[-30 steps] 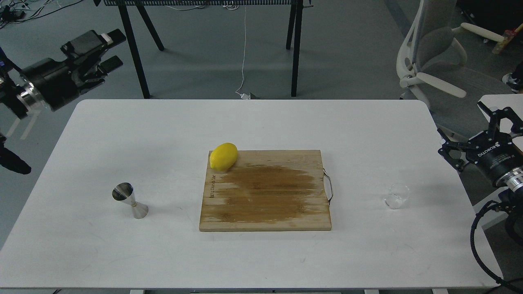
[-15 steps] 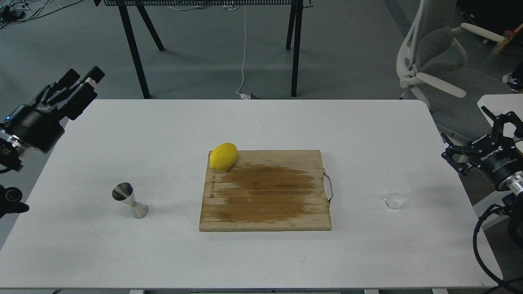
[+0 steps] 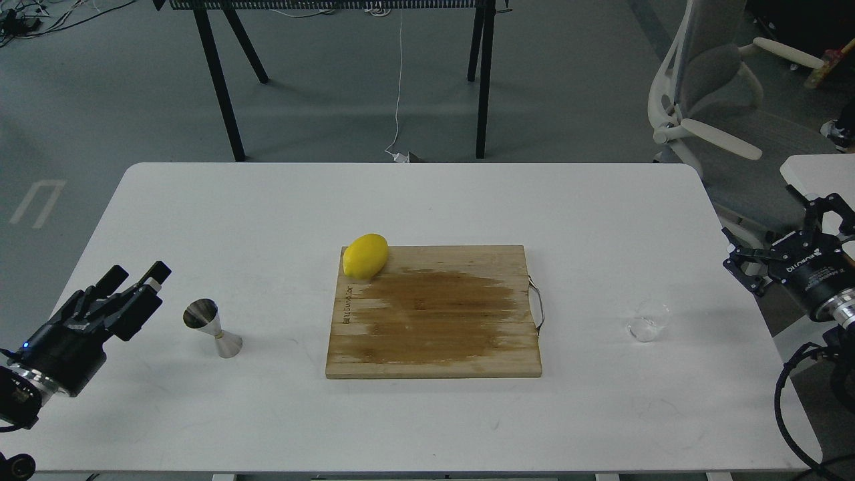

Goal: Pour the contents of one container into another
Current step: 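Lower the left gripper beside the metal jigger and close on it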

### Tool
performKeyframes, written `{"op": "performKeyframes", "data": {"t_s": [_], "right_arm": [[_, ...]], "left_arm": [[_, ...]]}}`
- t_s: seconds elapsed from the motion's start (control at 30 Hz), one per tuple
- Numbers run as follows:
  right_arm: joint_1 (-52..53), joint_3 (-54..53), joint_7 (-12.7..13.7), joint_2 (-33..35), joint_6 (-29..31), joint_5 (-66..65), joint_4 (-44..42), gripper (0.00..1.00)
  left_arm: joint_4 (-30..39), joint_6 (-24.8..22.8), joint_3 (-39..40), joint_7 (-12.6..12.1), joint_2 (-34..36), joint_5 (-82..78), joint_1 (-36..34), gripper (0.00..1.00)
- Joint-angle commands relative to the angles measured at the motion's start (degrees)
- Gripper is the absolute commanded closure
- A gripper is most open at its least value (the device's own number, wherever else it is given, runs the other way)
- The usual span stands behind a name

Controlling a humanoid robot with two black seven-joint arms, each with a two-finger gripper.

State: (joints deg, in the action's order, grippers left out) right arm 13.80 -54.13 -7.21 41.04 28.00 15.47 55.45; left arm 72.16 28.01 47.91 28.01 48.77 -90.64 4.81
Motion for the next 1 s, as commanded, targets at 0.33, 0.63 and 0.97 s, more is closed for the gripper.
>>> {"op": "performKeyframes", "data": {"t_s": [0.33,0.63,0.97], "right_arm": [[-1.6,-0.2,-0.1,0.0,0.0,0.0,-0.9,0.01],[-1.6,-0.1,-0.1,-0.4,0.0,0.0,-1.6,0.01],[-1.6,-0.3,-0.1,-0.5,0.0,0.0,-1.7,0.01]], "left_arm": [[-5.2,0.0,0.3,0.0,-5.6,-5.2,2.7,0.11],[-5.7,0.0,0.3,0.0,-8.8,-7.4,4.4,0.11],[-10.5,0.0,-0.2,0.0,-14.9,-7.9,4.2,0.10]]}}
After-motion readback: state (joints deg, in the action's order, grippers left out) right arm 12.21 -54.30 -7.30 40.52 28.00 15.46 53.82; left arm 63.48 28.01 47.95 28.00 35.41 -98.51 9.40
